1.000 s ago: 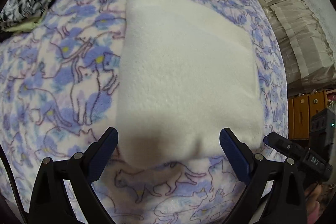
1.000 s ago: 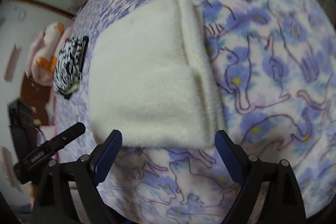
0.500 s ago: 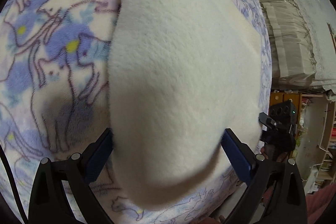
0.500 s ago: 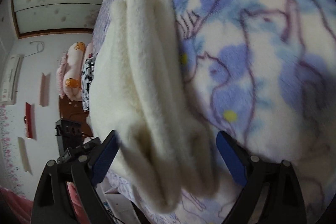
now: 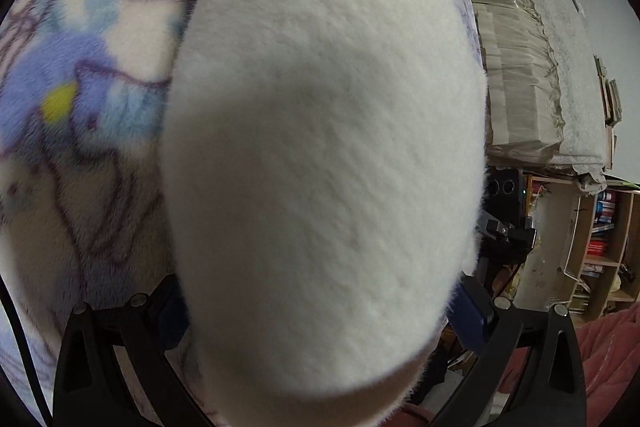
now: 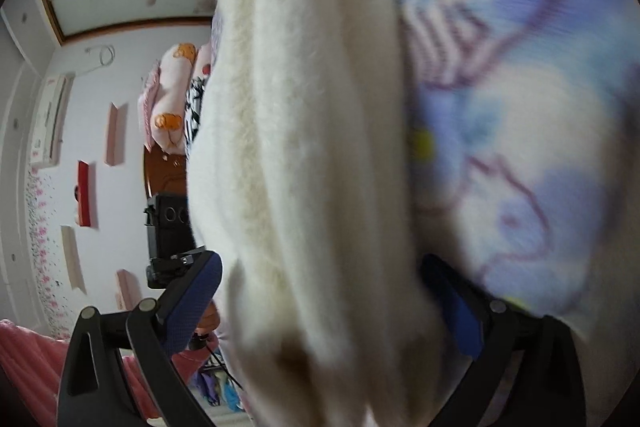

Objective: Fold large clothes
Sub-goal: 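Grasp the folded cardigan with both tools and lift it off the sheet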

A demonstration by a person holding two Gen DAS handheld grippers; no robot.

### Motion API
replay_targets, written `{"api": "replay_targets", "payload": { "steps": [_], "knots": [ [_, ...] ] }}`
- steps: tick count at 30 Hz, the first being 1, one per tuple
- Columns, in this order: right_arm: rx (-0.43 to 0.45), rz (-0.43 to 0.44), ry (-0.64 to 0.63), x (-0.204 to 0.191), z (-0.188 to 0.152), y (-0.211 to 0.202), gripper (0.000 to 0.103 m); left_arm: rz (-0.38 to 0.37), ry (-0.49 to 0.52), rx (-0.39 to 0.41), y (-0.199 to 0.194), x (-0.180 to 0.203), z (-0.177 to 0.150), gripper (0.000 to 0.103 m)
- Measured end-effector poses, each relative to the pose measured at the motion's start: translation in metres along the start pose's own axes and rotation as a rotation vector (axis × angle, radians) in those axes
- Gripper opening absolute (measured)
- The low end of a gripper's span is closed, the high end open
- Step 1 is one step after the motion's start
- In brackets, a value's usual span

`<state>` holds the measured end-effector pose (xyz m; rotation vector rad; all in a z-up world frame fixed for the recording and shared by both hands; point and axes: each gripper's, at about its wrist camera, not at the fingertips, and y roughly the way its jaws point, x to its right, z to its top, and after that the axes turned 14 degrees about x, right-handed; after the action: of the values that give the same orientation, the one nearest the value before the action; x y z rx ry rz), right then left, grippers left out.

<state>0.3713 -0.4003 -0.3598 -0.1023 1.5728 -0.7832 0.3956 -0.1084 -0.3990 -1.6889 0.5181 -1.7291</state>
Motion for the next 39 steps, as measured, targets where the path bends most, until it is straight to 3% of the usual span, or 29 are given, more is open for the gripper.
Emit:
{"api": "replay_targets", "payload": {
  "steps": [4,9,10,11,14,17,22,28,35,39],
  "knots": [
    [-0.003,0.053,-0.013,-0.009,0.003,0.013,0.101,-0.058,0.007,-0.005,0.009,-0.005,0.005,0.103],
    [-0.042,0.023,-0.076,-0.025,0.007,0.029,0.099,-0.093,0.001,-0.014,0.021,-0.006,0.012,0.103],
    [-0.038,0.013,-0.075,-0.024,0.006,0.027,0.094,-0.087,0.003,-0.008,0.021,-0.004,0.011,0.103],
    [-0.024,-0.007,-0.072,-0.023,0.006,0.025,0.080,-0.079,0.002,-0.002,0.022,-0.003,0.010,0.103],
    [-0.005,-0.020,-0.062,-0.022,0.004,0.018,0.063,-0.012,-0.014,0.057,0.021,0.005,0.001,0.103],
    [0.022,-0.055,-0.103,-0.034,0.000,0.013,0.053,0.090,-0.068,0.152,0.015,0.017,-0.014,0.101],
    [0.085,-0.137,-0.186,-0.063,-0.012,0.004,0.044,0.251,-0.081,0.275,0.006,0.051,-0.033,0.083],
    [0.084,-0.184,-0.257,-0.094,-0.037,-0.012,0.043,0.327,-0.085,0.274,-0.012,0.077,-0.065,0.074],
    [0.028,-0.229,-0.238,-0.116,-0.110,-0.033,0.043,0.375,-0.080,0.235,-0.066,0.085,-0.111,0.072],
    [-0.015,-0.229,-0.272,-0.141,-0.144,-0.022,0.042,0.426,-0.073,0.262,-0.112,0.085,-0.148,0.071]
  ]
}}
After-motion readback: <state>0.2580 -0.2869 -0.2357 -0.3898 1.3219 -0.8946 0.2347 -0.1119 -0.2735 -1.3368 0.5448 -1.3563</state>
